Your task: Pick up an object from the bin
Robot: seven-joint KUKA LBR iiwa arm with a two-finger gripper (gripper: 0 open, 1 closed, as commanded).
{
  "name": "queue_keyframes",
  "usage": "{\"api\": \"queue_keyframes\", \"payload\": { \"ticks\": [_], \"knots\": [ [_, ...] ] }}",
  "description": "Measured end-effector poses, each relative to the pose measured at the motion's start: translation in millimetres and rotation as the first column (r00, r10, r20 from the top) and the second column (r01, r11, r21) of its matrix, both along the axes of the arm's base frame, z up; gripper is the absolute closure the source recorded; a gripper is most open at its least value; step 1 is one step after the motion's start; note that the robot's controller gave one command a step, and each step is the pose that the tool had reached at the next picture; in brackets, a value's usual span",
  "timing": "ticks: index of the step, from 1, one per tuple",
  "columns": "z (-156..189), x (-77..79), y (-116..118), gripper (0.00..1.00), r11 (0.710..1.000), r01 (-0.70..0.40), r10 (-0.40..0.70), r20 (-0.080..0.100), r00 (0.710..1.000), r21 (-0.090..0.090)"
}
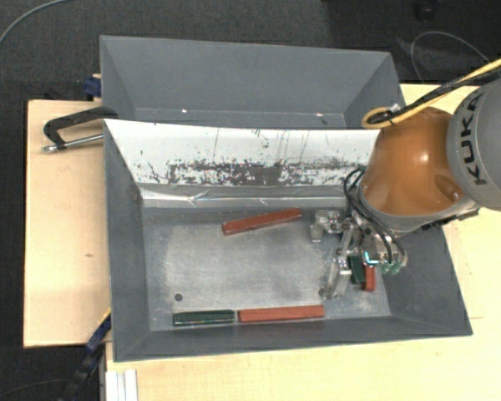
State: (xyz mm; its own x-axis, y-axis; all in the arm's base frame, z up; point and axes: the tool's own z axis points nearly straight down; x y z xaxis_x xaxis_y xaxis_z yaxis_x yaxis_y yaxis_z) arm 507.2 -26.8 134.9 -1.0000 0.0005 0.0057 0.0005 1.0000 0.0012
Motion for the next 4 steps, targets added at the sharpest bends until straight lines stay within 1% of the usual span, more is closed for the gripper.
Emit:
{"api": "queue_keyframes", "payload": {
  "ticks": [1, 2, 3, 4],
  "knots": [
    [-64.5, 92.1, 80.5, 0.0, 0.967, -0.256, 0.256, 0.012, 0.967, 0.0],
    [-31.6, 90.0, 101.7, 0.0, 0.959, -0.284, 0.284, 0.016, 0.959, -0.001],
    [-24.6, 94.1, 102.5, 0.0, 0.954, -0.298, 0.298, 0.014, 0.954, -0.001],
    [-65.2, 91.0, 97.8, 0.0, 0.991, -0.135, 0.135, 0.004, 0.991, 0.0]
  ]
}}
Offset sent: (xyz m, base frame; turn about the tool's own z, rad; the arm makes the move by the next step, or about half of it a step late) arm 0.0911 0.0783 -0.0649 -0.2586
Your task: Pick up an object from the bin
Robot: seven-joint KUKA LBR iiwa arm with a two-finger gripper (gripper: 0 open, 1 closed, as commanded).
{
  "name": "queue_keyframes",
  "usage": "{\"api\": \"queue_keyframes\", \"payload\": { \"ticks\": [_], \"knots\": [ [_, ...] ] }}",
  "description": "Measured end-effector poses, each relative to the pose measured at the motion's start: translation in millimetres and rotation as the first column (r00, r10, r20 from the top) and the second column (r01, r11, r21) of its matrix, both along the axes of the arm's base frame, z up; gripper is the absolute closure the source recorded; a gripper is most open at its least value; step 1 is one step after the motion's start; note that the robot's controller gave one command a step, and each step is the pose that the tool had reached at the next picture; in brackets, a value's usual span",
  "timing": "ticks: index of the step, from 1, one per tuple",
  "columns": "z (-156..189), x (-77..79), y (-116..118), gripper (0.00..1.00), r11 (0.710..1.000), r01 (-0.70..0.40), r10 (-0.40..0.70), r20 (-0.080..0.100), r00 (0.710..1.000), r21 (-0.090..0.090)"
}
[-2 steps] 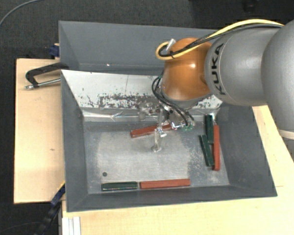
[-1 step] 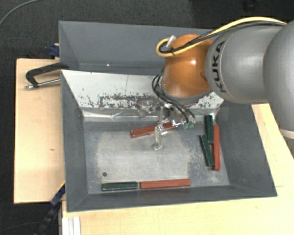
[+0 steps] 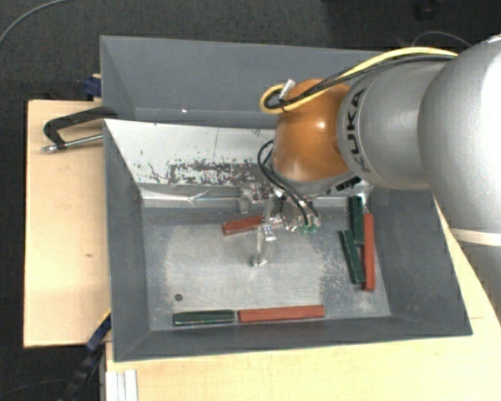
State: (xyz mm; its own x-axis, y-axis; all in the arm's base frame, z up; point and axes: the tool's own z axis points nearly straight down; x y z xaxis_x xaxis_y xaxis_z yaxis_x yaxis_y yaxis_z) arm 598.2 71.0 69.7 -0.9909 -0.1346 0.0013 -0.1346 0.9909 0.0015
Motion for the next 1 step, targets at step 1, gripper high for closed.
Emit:
{"api": "queue_keyframes", "payload": {
  "ticks": [1],
  "knots": [
    [1.1, 1.0, 0.5, 0.0, 1.0, 0.0, 0.0, 0.003, 1.0, 0.0]
  ]
}}
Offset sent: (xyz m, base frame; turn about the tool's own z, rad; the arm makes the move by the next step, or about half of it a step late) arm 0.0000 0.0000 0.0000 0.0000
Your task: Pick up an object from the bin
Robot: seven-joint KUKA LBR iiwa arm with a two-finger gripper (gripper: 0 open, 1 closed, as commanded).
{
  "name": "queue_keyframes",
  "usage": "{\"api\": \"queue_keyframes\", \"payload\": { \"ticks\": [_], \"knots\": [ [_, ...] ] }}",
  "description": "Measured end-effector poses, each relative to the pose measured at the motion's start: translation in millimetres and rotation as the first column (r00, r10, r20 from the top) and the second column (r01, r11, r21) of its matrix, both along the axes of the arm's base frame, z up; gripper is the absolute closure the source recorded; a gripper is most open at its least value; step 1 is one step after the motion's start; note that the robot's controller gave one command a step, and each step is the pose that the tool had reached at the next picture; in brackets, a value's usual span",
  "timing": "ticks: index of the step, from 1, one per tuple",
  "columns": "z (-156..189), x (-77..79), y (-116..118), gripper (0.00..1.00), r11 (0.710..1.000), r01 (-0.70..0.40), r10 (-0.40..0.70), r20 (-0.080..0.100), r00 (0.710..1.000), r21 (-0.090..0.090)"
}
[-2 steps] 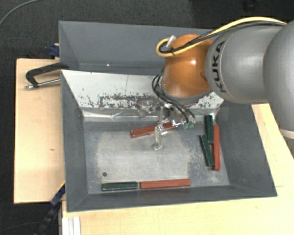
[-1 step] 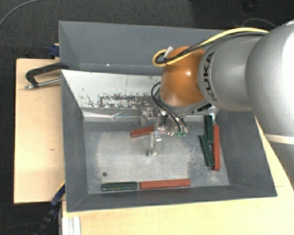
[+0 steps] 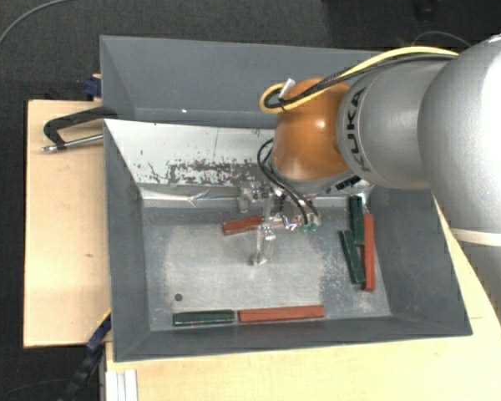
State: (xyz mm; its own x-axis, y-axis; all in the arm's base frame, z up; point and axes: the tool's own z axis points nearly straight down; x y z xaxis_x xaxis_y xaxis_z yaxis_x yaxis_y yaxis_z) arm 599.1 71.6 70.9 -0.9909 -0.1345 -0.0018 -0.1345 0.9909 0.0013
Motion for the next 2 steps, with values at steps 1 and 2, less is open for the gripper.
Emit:
{"api": "queue_keyframes", "payload": {
  "ticks": [1, 2],
  "knots": [
    [-0.1, 0.0, 0.1, 1.0, 1.0, 0.0, 0.0, 0.0, 1.0, 0.0],
    [55.1, 3.0, 0.9, 1.0, 1.0, -0.001, 0.001, 0.01, 1.0, 0.001]
  ]
}}
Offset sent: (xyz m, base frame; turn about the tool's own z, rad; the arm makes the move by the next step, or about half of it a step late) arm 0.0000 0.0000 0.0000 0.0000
